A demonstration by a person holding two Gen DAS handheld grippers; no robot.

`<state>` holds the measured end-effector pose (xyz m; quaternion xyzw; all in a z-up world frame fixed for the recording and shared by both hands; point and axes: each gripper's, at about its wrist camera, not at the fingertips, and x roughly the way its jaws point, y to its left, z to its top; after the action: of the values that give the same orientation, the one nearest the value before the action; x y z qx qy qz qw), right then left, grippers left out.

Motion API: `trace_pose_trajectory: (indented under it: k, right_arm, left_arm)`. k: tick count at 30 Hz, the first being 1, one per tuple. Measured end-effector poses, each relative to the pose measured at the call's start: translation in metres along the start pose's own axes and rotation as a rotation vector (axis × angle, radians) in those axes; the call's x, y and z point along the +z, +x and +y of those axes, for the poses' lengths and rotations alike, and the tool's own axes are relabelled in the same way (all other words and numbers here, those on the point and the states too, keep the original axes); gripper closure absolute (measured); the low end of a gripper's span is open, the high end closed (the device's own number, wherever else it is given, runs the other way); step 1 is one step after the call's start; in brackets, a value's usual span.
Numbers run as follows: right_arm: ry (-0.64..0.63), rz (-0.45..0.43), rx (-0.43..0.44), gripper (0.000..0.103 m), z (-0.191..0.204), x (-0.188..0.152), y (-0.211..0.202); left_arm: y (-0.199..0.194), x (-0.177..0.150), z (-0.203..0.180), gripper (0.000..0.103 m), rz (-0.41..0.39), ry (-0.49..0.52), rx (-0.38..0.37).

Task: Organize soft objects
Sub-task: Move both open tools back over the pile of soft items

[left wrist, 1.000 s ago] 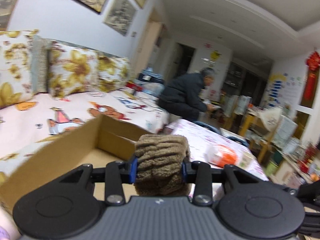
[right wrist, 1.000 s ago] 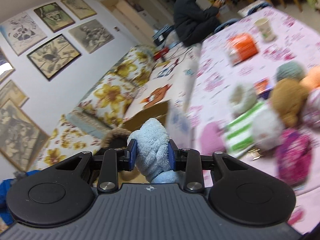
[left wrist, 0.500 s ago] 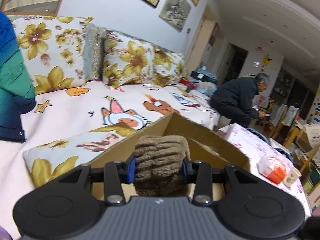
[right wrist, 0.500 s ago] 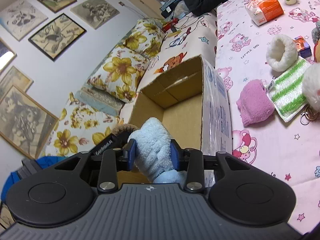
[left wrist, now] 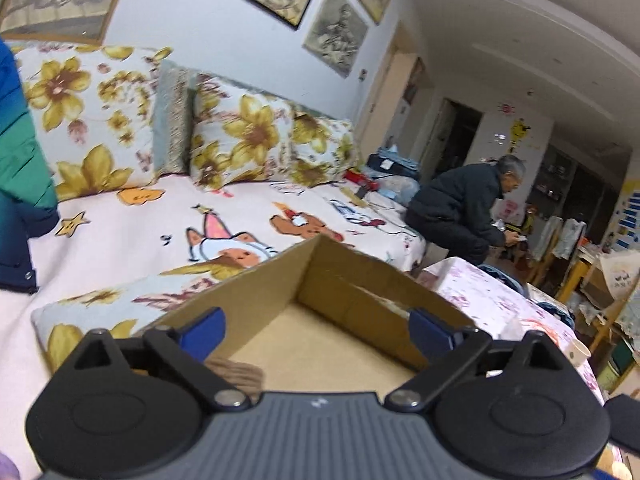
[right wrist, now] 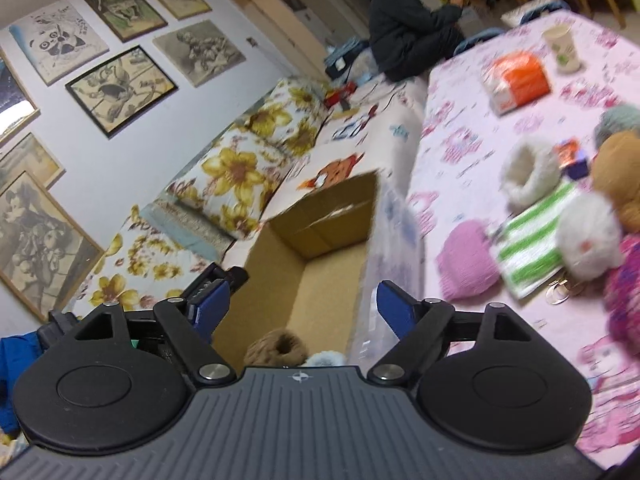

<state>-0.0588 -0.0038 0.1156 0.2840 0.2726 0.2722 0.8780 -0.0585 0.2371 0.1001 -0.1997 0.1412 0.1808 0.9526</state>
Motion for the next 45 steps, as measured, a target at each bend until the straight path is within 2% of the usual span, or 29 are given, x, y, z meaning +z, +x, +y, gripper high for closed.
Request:
trace_pose_trajectory:
  k: [10, 18, 28, 35, 45]
  right_arm:
    - [-0.086, -0.07, -0.154, 0.0, -0.023, -0.006, -0.017]
    - [-0.16, -0.142, -0.213, 0.0, -0.03, -0.004, -0.033]
    - [-0.151, -0.17, -0.26, 0.0, -0.045, 0.001, -0.046]
    - [-0.108, -0.207, -0.304, 0.0, -0.063, 0.011, -0.055]
    - [-0.05, -0.257, -0.368, 0.0, -0.08, 0.02, -0.062]
  left_arm:
    - [-0.003, -0.007, -0.021, 0.001, 0.003, 0.027, -0.083]
    - [-0.004, -0.015, -0.041, 0.001, 0.005, 0.08, -0.124]
    - [-0.007, -0.028, -0.073, 0.001, 0.014, 0.187, -0.186]
    - [-0.006, -0.038, -0.088, 0.001, 0.039, 0.22, -0.231]
    - [-0.015, -0.058, -0.116, 0.001, 0.06, 0.321, -0.32]
